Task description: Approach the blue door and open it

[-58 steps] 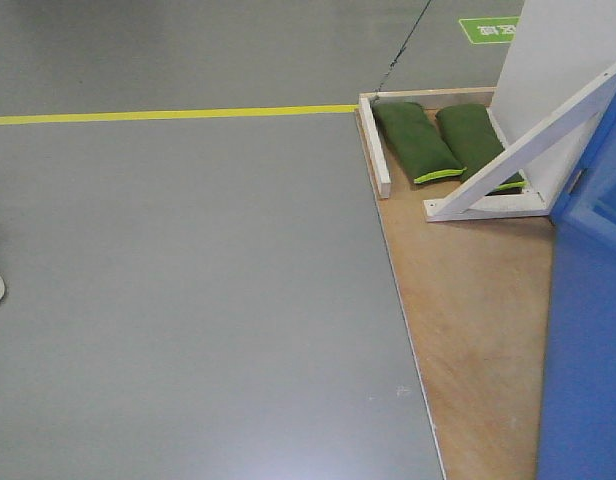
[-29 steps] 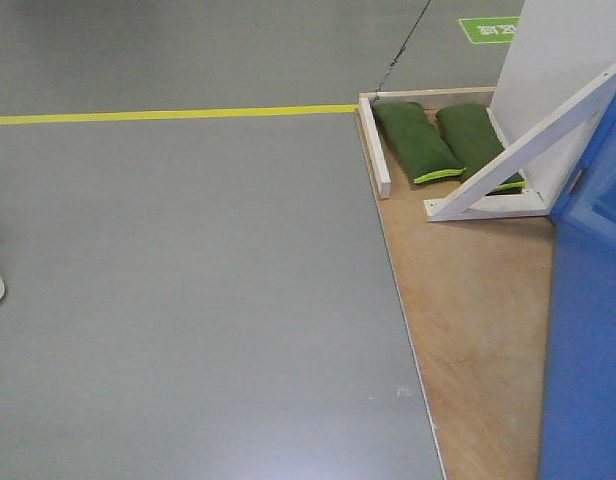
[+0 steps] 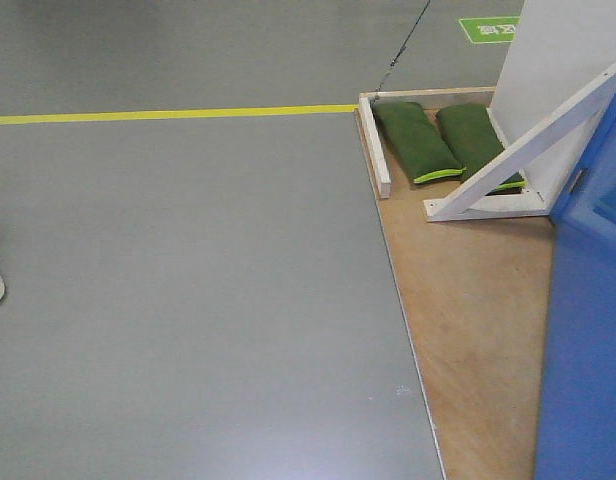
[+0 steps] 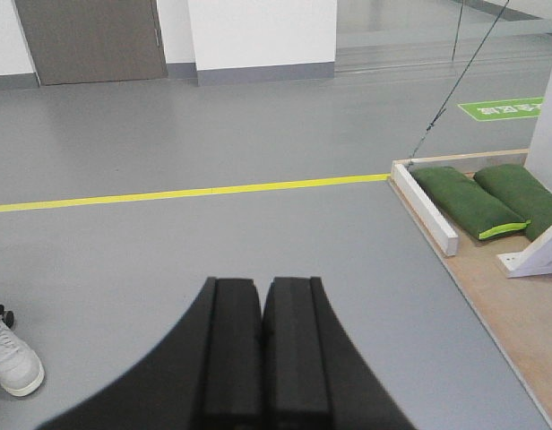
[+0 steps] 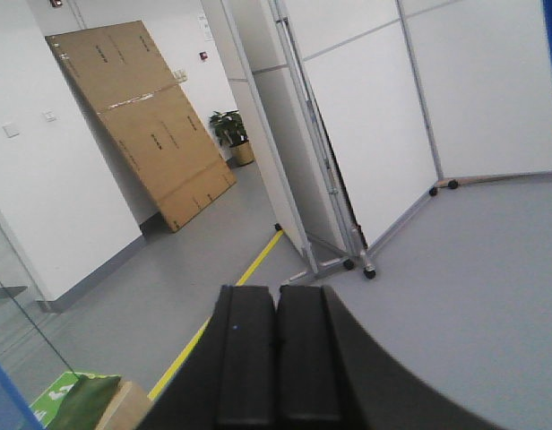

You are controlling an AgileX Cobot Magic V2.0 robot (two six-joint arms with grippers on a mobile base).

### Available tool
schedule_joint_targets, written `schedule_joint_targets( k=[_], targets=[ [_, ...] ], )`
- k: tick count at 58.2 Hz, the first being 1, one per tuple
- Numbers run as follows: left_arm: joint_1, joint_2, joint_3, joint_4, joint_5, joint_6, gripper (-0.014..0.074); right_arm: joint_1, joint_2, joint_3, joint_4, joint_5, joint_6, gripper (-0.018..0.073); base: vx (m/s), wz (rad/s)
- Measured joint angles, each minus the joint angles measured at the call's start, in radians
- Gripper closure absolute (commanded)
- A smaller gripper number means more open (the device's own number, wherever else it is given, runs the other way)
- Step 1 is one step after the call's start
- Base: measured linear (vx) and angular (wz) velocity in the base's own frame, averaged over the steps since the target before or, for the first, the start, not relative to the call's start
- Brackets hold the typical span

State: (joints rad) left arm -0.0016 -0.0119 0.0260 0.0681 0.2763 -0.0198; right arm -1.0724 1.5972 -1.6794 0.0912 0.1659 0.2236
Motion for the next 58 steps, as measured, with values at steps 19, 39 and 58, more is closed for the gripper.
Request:
schedule_joint_targets(
  k=[19,39,58],
  targets=[
    [0.0,0.0,0.0,0.0,0.0,0.0,0.0524,0.005,-0.06,0.0,0.085,0.236,-0.001,0.0547,0.0,0.0],
    [0.0,0.0,0.0,0.0,0.0,0.0,0.0524,-0.006,-0.146,0.0,0.278,0.353,0.009,0.0547,0.0,0.0],
    [0.0,0.0,0.0,0.0,0.0,0.0,0.0524,0.028,-0.183,0.0,0.398,0.458,0.014,0.0547,0.0,0.0]
  ],
)
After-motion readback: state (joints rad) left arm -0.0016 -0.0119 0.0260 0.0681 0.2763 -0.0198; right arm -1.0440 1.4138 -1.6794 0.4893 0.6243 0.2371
